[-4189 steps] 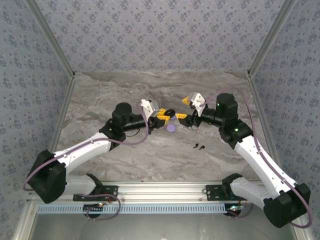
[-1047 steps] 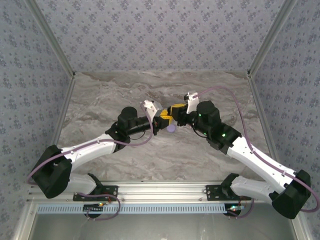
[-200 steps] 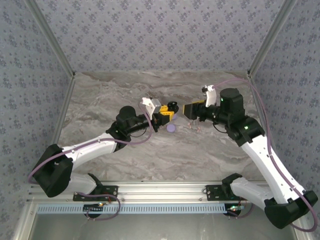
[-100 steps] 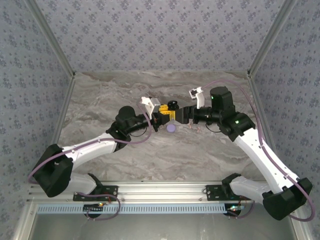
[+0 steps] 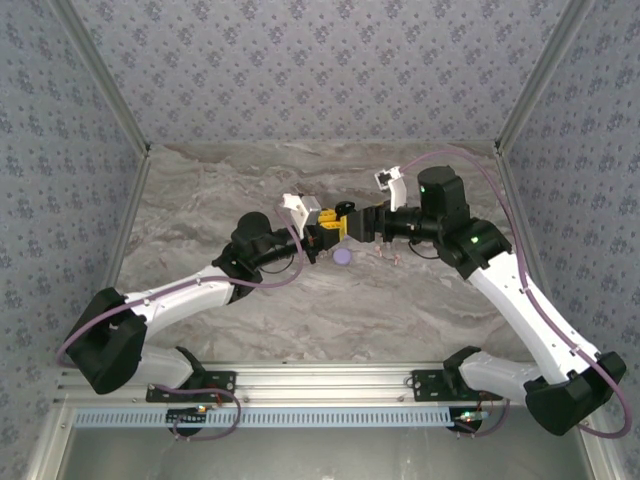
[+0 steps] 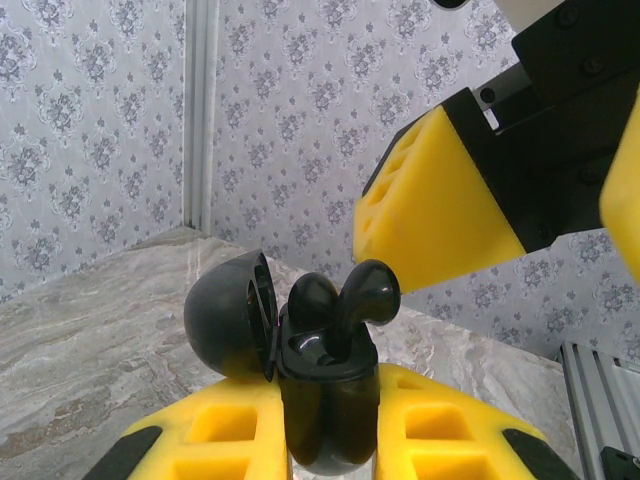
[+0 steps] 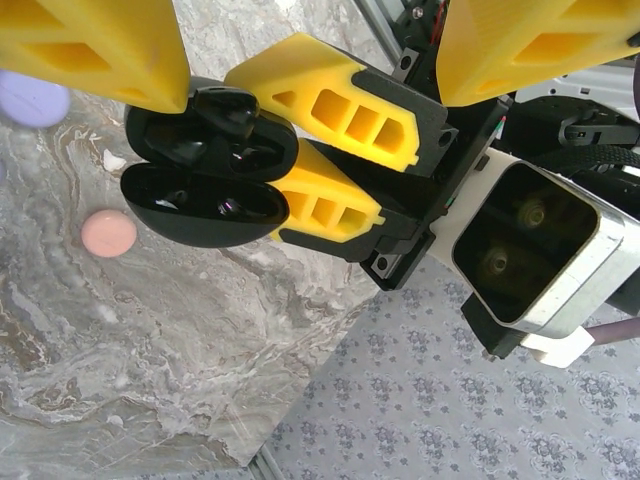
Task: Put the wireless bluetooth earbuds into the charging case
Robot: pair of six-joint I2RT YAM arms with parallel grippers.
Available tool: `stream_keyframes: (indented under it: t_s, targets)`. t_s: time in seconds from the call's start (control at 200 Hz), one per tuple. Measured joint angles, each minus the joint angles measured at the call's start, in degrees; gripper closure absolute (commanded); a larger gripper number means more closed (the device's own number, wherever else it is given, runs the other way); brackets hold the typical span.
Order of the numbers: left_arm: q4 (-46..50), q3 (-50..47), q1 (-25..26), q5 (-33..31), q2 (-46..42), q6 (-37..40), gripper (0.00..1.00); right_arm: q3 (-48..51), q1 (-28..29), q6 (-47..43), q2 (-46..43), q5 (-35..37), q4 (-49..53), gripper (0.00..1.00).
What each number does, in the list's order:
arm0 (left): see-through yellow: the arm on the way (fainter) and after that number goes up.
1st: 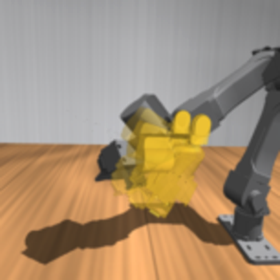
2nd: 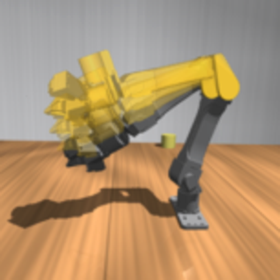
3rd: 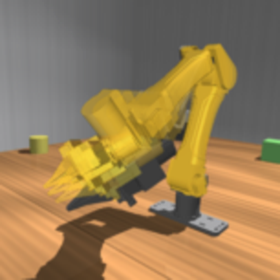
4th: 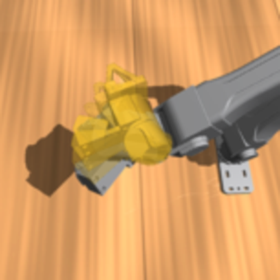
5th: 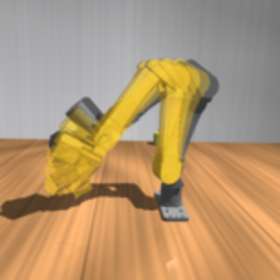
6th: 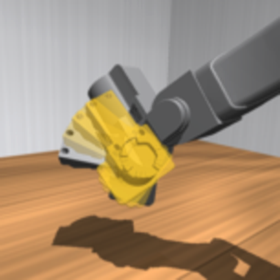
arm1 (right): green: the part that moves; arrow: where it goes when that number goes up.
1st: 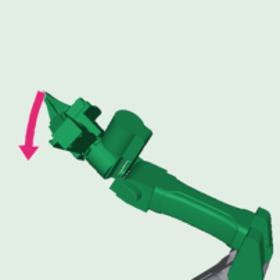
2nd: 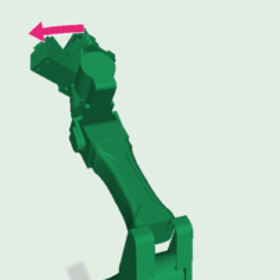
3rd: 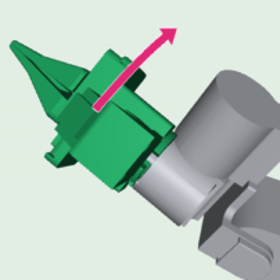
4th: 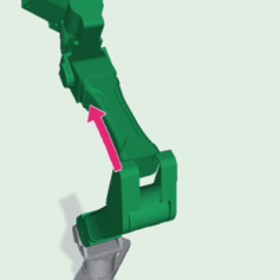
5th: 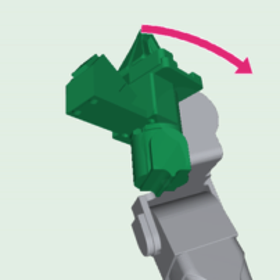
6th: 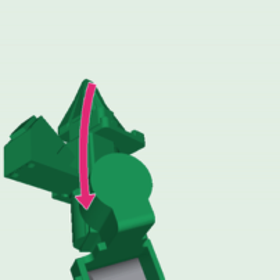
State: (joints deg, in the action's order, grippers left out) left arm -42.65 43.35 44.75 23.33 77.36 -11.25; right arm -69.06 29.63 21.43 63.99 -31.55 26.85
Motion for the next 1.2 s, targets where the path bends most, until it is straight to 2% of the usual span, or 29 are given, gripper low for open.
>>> stream_keyframes:
  t_s: [0.545, 1.199]
  targets:
    - [0.5, 0.0, 0.0, 0.0, 0.1, 0.0, 1.0, -0.7, 1.4, -0.5, 1.4, 0.2, 1.0, 0.41]
    - [1.0, 0.0, -0.1, 0.0, 0.7, 0.0, 1.0, -2.1, 2.9, -0.6, 3.8, 0.2, 1.5, 0.41]
